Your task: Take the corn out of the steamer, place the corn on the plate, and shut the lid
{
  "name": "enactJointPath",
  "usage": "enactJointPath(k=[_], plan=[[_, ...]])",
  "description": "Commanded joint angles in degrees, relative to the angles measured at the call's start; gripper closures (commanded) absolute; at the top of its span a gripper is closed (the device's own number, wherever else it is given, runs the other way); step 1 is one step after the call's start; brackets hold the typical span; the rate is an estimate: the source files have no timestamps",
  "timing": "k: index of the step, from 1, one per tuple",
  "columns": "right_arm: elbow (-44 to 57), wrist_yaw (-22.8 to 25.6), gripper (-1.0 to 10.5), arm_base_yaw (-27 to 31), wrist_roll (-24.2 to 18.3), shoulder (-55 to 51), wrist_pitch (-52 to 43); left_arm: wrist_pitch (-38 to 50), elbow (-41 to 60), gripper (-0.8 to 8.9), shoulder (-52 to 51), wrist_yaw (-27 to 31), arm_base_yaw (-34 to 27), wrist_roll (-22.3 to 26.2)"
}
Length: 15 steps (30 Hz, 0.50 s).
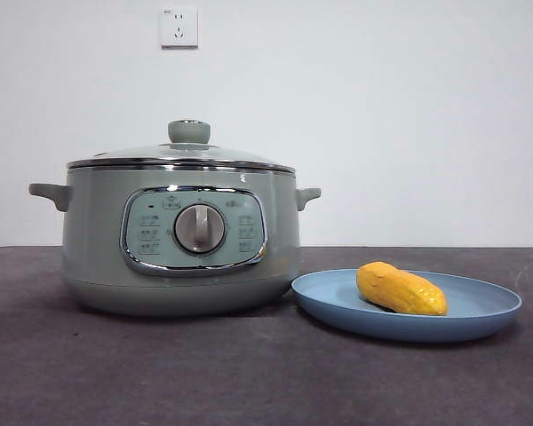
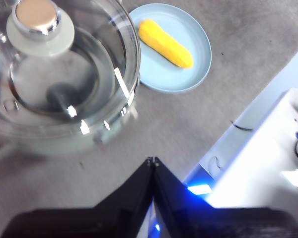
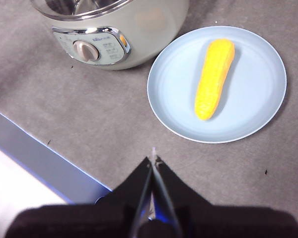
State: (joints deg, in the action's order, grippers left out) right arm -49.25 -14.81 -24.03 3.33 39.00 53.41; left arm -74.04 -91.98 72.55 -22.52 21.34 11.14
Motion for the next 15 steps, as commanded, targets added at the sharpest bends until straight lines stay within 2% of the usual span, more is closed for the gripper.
enactJointPath(k=[1, 4, 9, 15], plan=[[0.5, 0.1, 9.5, -0.1, -0.2, -0.1, -0.2, 9.3, 0.1, 8.17, -1.9, -0.3, -1.6, 7.3], [0.5, 0.2, 9.5, -0.1, -0.2, -0.1, -0.2, 19.5, 0.2, 8.17, -5.3, -1.2, -4.0, 10.6], [0.5, 0.2, 9.5, -0.1, -0.2, 0.0, -0.2, 26.8, 2.1, 8.17, -12.3, -3.5, -10.1, 11.4], [0.5, 0.2, 9.5, -0.1, -0.2, -0.1, -0.2, 38.2, 16.8, 8.17, -24.7, -3.0, -20.5, 11.6]])
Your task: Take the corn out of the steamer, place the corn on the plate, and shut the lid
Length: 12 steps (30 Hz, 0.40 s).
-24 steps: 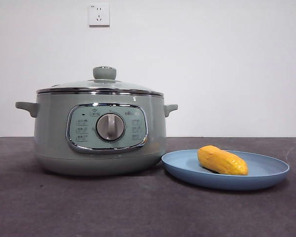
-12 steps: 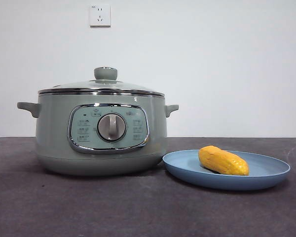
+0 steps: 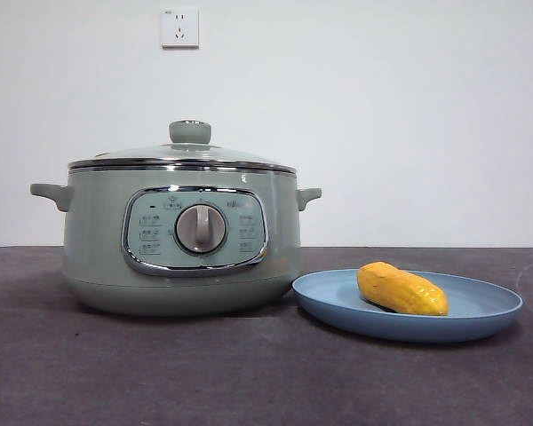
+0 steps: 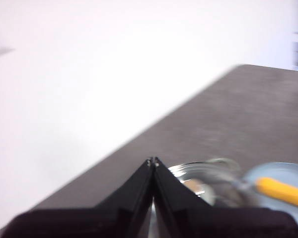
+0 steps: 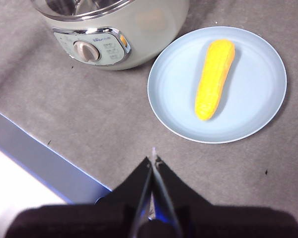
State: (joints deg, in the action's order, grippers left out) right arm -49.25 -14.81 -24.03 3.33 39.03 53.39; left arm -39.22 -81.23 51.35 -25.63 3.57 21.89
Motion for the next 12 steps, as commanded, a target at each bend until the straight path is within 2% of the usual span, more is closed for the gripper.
enactJointPath(k=[1, 6, 12], plan=[[0.5, 0.2, 9.5, -0.1, -0.2, -0.1, -0.2, 5.9, 9.7, 8.17, -5.9, 0.2, -4.2, 0.9], [0.5, 0.1, 9.5, -0.1, -0.2, -0.1, -0.2, 16.8, 27.2, 8.17, -16.3, 0.3, -9.4, 0.8], [0.5, 0.2, 9.5, -0.1, -0.2, -0.1, -0.2, 25.9, 46.4, 8.17, -26.2, 0.5, -11.9, 0.2]])
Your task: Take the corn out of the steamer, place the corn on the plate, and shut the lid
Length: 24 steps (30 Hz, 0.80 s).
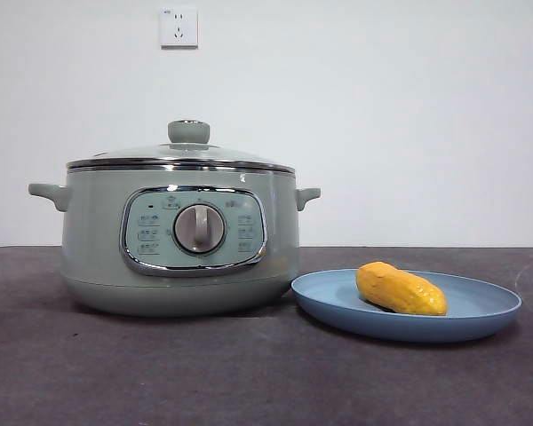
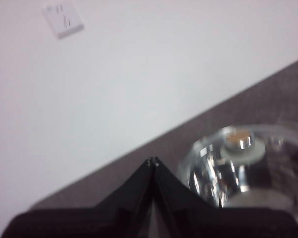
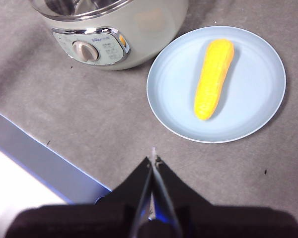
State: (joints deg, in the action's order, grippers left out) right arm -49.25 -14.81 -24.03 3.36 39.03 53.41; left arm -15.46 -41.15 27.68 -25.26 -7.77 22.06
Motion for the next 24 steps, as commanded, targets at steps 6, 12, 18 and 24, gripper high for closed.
enactJointPath(k=[6, 12, 18, 24], plan=[[0.5, 0.2, 9.5, -0.1, -0.2, -0.1, -0.2, 7.5, 21.2, 8.17, -11.2, 4.9, -1.0, -4.2], [0.5, 0.1, 9.5, -0.1, -0.2, -0.1, -0.2, 9.3, 30.4, 8.17, -17.7, 11.3, -1.0, -8.7], [0.5, 0.2, 9.5, -0.1, -0.2, -0.1, -0.2, 9.4, 35.6, 8.17, -21.9, 17.5, -1.0, -13.4], [0.5, 0.1, 9.5, -0.1, -0.2, -0.1, -0.2, 7.6, 38.6, 8.17, -25.0, 18.0, -1.0, -15.2]])
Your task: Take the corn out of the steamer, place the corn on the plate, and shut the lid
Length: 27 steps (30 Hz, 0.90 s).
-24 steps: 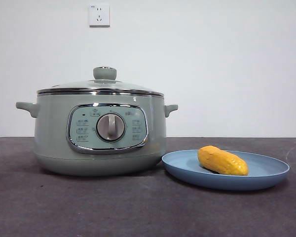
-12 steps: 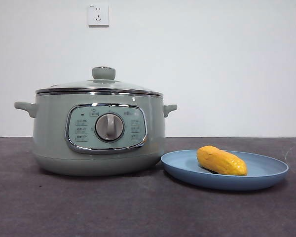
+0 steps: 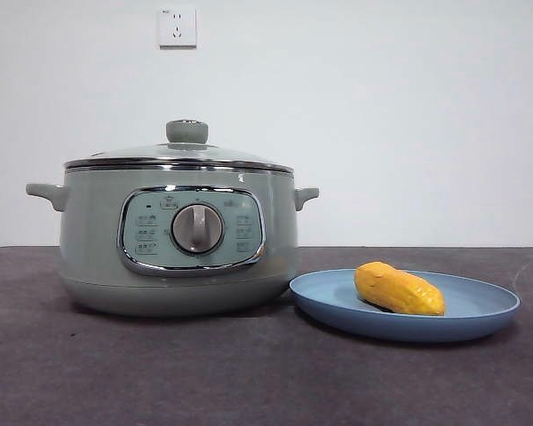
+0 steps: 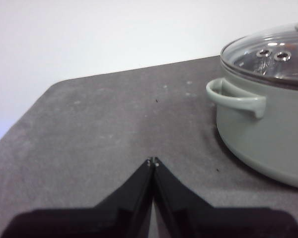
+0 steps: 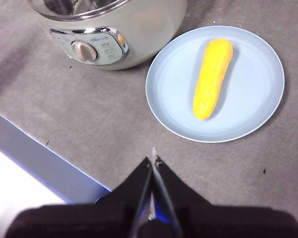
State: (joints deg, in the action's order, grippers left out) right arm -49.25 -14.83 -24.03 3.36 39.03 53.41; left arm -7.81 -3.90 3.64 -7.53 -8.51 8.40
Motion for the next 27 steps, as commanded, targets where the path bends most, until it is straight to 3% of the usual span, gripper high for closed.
enactJointPath(k=[1, 5, 27], plan=[[0.5, 0.2, 9.5, -0.1, -0.2, -0.1, -0.2, 0.0, 2.2, 8.17, -1.6, 0.3, -0.2, -2.4], [0.5, 0.2, 9.5, -0.1, -0.2, -0.1, -0.2, -2.8, 3.7, 8.17, -3.5, 0.5, -0.2, -4.4], [0.5, 0.2, 9.5, -0.1, -0.2, -0.1, -0.2, -2.1, 3.7, 8.17, -3.5, -0.1, -0.2, -4.3]])
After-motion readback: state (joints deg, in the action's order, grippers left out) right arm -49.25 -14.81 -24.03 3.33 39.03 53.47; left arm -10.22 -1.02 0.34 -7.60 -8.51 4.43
